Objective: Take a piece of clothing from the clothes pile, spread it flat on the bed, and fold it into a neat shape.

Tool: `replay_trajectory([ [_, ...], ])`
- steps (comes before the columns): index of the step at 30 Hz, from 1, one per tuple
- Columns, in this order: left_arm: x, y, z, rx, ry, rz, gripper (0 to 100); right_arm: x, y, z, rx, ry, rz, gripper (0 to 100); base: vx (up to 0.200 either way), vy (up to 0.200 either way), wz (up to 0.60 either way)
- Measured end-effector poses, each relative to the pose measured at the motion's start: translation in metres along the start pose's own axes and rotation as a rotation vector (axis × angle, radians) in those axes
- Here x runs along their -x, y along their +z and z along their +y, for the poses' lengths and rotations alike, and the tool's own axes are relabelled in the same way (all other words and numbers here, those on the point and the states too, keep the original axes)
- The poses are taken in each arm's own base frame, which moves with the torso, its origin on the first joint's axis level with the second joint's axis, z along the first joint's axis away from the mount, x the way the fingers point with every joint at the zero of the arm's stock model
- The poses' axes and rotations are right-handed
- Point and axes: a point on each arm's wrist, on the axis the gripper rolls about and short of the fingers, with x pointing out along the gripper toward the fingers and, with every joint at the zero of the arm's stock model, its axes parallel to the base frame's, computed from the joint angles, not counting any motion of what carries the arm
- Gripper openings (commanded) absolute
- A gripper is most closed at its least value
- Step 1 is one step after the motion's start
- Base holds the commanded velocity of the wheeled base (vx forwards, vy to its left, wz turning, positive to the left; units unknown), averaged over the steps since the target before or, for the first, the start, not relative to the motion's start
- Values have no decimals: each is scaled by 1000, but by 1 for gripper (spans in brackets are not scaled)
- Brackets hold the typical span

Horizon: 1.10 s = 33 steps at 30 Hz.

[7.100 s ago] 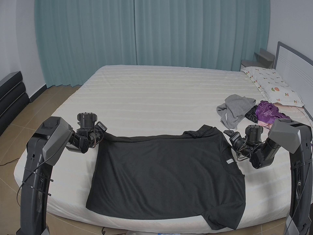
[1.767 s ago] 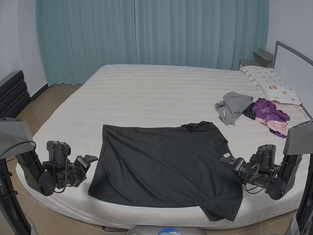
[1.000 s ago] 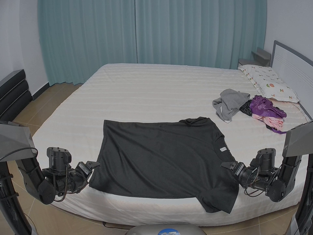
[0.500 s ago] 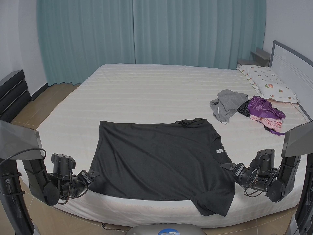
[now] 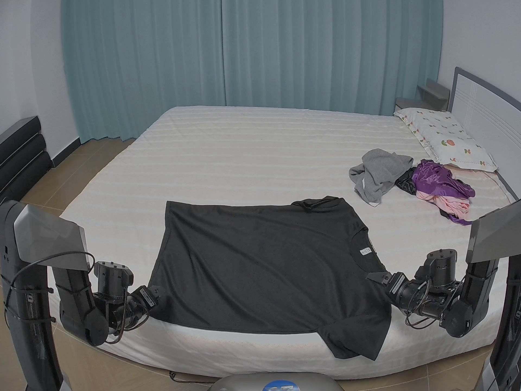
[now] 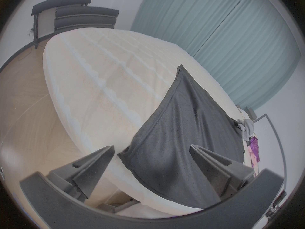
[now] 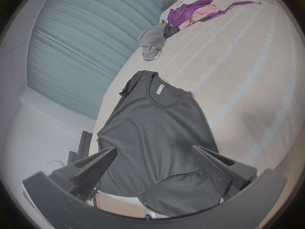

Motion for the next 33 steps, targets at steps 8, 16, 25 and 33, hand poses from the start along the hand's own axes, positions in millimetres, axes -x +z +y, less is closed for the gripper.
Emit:
replay_trajectory([
  [8, -7, -8, 8, -36, 48, 3, 0, -1, 0, -1, -1, -5, 2, 100, 0, 0, 0],
  [16, -1, -11, 16, -47, 101, 0, 0, -1, 1, -3, 4, -12, -5, 100, 0, 0, 0],
  [25, 11, -16, 24, -107, 133, 30, 0, -2, 2, -11, 54, -52, 0, 100, 0, 0, 0],
  [33, 19, -21, 30, -185, 182, 40, 0, -6, -3, -21, 83, -95, 24, 100, 0, 0, 0],
])
